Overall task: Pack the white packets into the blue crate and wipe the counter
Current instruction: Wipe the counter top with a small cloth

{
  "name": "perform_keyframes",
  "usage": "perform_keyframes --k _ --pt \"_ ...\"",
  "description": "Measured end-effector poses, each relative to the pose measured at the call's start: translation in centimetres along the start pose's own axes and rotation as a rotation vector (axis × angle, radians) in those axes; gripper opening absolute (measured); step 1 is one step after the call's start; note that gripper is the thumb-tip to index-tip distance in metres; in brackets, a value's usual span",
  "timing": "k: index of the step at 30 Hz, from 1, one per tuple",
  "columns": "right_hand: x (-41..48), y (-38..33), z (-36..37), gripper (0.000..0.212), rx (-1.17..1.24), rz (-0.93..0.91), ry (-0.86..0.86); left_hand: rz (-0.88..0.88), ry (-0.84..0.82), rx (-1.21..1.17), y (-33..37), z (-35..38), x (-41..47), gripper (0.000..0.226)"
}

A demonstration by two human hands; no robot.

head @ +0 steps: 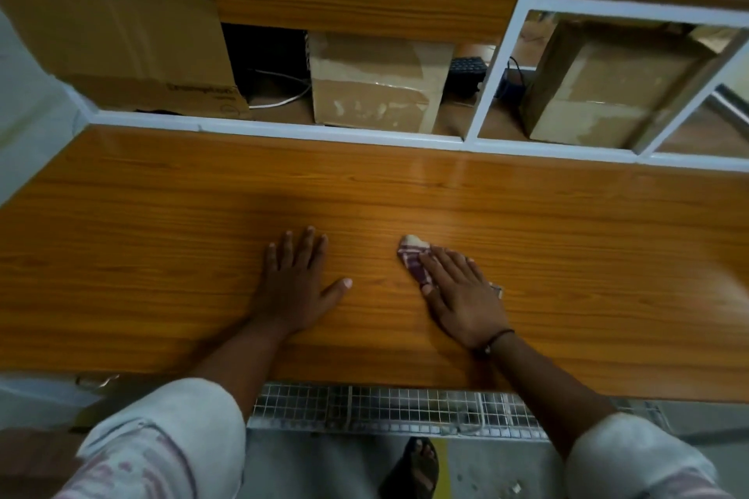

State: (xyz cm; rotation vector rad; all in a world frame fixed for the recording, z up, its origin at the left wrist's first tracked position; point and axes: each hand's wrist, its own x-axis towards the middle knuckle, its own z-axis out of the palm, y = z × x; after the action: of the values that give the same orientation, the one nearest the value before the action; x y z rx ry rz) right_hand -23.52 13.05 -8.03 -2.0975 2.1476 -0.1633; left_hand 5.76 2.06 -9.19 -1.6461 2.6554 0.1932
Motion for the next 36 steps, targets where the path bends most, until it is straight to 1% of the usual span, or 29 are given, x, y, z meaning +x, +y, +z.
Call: perform_keyframes --k 2,4,8,14,21,24,27,29,34,36 --pt "2.6 1.9 -0.6 0.058 0.019 0.103 0.019 -0.002 -0.007 -0.003 0.3 -0.1 0.7 0.101" --pt "5.2 3.1 -1.1 0.059 0.013 0.169 0.039 -0.01 0.0 0.002 0.5 -0.2 1.4 0.104" --pt "10.0 3.4 -1.4 0.059 0.025 0.198 0.028 -0.027 0.001 0.029 0.6 -0.2 4.2 0.108" --pt "18.1 2.0 -1.9 0.057 0.06 0.09 0.038 -0.083 -0.004 0.016 1.5 -1.1 8.3 0.111" --pt "28.8 -1.7 -1.5 0.056 0.07 -0.084 -0.005 -0.083 -0.011 0.025 1.2 -1.0 8.9 0.11" --pt "30.9 -1.2 -1.5 0.056 0.063 -0.136 -0.025 -0.081 -0.01 0.027 1.1 -0.8 8.9 0.108" --pt "30.9 1.7 -1.9 0.056 0.066 -0.161 -0.024 -0.081 -0.032 0.029 1.1 -1.1 8.9 0.108" --pt "29.8 4.9 -2.4 0.055 0.083 -0.124 -0.009 -0.08 -0.051 0.021 1.1 -1.4 8.8 0.108" --pt "26.0 14.4 -3.8 0.056 0.058 0.041 0.056 -0.083 -0.054 0.001 1.3 -1.8 8.7 0.107" --pt "24.8 16.7 -4.4 0.056 0.062 0.137 0.081 -0.086 -0.054 -0.016 1.3 -1.8 8.7 0.107"
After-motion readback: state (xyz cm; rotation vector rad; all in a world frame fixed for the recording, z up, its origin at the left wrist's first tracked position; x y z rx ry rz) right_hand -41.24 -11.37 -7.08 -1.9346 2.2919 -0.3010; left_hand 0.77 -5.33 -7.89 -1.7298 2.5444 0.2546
